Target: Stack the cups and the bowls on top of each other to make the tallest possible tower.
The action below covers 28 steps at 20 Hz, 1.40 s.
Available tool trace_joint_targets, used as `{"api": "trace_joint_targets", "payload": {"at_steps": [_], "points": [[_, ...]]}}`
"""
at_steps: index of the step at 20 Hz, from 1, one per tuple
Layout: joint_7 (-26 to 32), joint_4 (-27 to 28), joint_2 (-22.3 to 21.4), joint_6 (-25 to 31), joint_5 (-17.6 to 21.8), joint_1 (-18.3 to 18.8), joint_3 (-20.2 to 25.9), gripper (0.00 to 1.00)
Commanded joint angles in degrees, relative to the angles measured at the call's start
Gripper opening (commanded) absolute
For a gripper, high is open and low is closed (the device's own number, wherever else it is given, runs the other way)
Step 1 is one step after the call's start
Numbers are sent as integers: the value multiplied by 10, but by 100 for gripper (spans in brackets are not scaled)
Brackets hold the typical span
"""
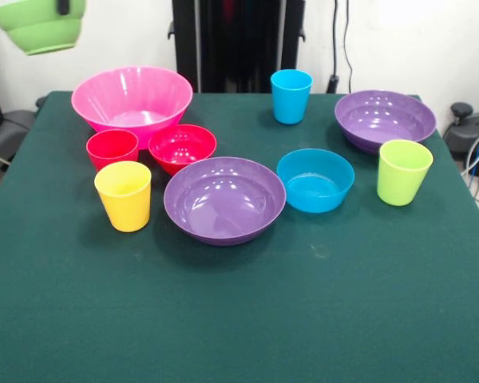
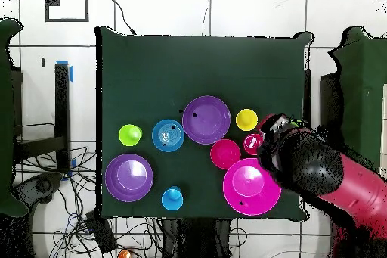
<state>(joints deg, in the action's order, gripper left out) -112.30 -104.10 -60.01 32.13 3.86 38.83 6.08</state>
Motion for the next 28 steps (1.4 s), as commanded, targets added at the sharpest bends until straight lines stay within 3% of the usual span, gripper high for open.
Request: {"api": "trace_joint_targets", "payload": {"at_steps": [1,10,14,23,28], "points": [[150,92,102,85,47,38,102,0],[92,92,177,30,83,25,110,0],[81,113,200,40,100,19,105,0],[49,93,213,84,79,14,112,0],[60,129,237,99,94,5,104,0]]}}
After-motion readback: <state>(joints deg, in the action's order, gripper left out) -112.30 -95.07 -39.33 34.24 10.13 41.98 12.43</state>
